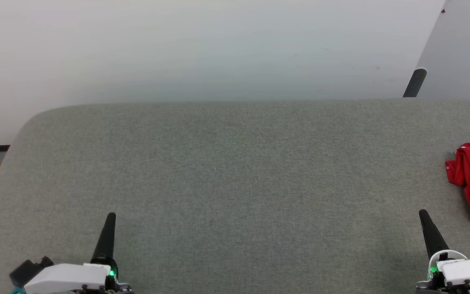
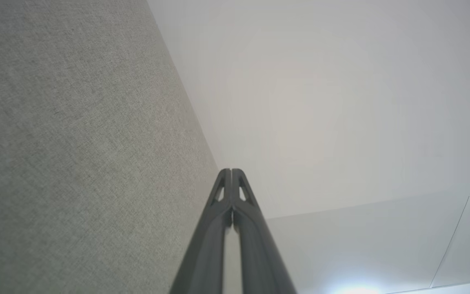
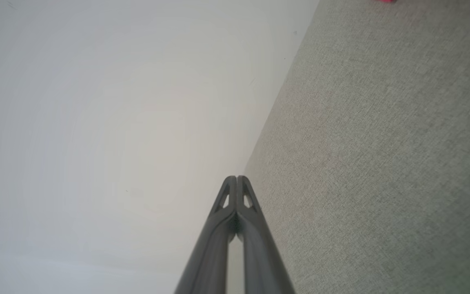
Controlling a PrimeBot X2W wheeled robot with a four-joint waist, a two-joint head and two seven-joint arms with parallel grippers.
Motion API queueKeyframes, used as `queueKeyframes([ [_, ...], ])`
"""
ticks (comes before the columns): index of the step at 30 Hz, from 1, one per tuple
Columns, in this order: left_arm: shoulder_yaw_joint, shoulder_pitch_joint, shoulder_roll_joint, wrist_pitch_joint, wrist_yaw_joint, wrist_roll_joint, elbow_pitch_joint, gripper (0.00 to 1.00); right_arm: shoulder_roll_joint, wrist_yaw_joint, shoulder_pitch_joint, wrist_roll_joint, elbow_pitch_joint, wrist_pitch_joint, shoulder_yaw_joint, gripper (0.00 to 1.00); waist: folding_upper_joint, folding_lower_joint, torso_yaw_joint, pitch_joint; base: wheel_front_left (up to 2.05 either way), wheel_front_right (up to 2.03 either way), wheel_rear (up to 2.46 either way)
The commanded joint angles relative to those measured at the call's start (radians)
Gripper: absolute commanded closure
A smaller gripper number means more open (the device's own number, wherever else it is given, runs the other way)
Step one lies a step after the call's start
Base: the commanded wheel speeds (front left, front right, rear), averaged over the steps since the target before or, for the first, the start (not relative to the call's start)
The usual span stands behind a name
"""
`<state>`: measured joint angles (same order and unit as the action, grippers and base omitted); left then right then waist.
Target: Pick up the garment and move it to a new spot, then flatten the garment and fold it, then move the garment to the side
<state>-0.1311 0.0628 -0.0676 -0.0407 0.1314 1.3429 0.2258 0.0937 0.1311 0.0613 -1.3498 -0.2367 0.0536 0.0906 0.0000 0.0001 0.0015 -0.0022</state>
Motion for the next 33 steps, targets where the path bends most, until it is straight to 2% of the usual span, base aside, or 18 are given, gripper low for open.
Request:
queueKeyframes([
  [1,0.002,0.016,0.0,-0.005,-0.001,0.025,-0.002,1.0,-0.001,0.0,0.02,-0.023,0.003,0.006,0.006,1.0,0.0,0.0,0.0,0.0,0.0,0.0,0.0],
  [33,0.016,0.047,0.017,-0.07,-0.001,0.247,0.018,1.0,-0.042,0.0,0.051,-0.241,-0.007,0.058,0.024,1.0,0.0,-0.0001,-0.001,0.005,0.0,0.0,0.0],
])
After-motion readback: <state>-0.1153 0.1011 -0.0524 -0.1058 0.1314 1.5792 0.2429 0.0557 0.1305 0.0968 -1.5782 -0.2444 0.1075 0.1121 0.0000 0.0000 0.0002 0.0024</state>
